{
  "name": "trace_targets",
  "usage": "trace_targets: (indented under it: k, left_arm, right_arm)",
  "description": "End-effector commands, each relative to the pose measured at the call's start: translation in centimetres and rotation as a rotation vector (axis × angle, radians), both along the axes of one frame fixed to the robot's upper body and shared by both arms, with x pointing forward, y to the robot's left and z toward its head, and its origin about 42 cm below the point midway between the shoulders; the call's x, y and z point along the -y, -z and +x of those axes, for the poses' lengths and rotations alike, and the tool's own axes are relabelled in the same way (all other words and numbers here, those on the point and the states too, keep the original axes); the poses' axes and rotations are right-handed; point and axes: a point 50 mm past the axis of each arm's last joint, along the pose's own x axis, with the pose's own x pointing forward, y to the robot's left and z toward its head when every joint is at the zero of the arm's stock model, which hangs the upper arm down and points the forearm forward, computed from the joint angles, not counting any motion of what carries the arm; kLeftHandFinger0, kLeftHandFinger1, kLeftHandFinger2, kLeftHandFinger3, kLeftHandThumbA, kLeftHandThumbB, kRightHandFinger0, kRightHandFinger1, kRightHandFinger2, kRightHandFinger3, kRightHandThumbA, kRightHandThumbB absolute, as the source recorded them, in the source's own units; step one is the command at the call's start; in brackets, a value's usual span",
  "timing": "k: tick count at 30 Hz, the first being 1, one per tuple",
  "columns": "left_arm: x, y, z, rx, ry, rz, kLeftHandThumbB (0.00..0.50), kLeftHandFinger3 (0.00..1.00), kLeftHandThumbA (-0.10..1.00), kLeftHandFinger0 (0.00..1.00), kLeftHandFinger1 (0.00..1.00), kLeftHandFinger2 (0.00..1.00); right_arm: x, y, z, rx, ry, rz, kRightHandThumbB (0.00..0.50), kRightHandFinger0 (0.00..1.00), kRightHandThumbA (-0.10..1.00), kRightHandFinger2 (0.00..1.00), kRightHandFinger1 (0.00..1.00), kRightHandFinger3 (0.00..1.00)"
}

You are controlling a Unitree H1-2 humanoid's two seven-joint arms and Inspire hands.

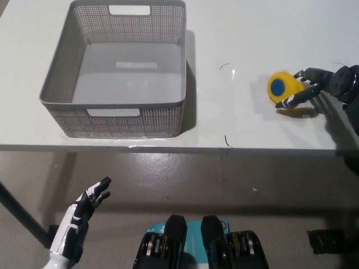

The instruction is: Use the right hand to pick up a yellow duck toy and place it into a container on the left hand side

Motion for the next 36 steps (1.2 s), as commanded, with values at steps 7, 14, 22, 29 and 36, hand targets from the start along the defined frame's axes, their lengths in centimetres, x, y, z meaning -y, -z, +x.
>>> trace_targets:
  k: [7, 14, 22, 29, 36]
  left_arm:
    - [0.3, -1.1, 0.6, 0.072, 0.015, 0.005, 0.276, 1.0, 1.0, 1.0, 1.0, 1.0]
    - [0.3, -1.3, 0.8, 0.08, 0.015, 0.009, 0.27, 1.0, 1.0, 1.0, 1.0, 1.0]
    - [0.3, -1.2, 1.0, 0.091, 0.032, 0.011, 0.234, 1.0, 1.0, 1.0, 1.0, 1.0]
    - [0.3, -1.3, 1.1, 0.086, 0.029, 0.008, 0.246, 1.0, 1.0, 1.0, 1.0, 1.0]
    - [0.3, -1.4, 1.3, 0.092, 0.035, 0.006, 0.23, 1.0, 1.0, 1.0, 1.0, 1.0]
  right_arm:
    - [-0.6, -4.0, 1.1, 0.091, -0.025, 0.047, 0.461, 1.0, 1.0, 1.0, 1.0, 1.0]
    - [-0.7, -4.3, 1.2, 0.096, -0.045, 0.042, 0.477, 1.0, 1.0, 1.0, 1.0, 1.0]
    - [-0.9, -4.1, 1.2, 0.088, -0.046, 0.047, 0.47, 1.0, 1.0, 1.0, 1.0, 1.0]
    - [-1.1, -3.9, 1.1, 0.083, -0.041, 0.046, 0.467, 1.0, 1.0, 1.0, 1.0, 1.0]
    - [-1.1, -3.7, 1.1, 0.081, -0.029, 0.06, 0.457, 1.0, 1.0, 1.0, 1.0, 1.0]
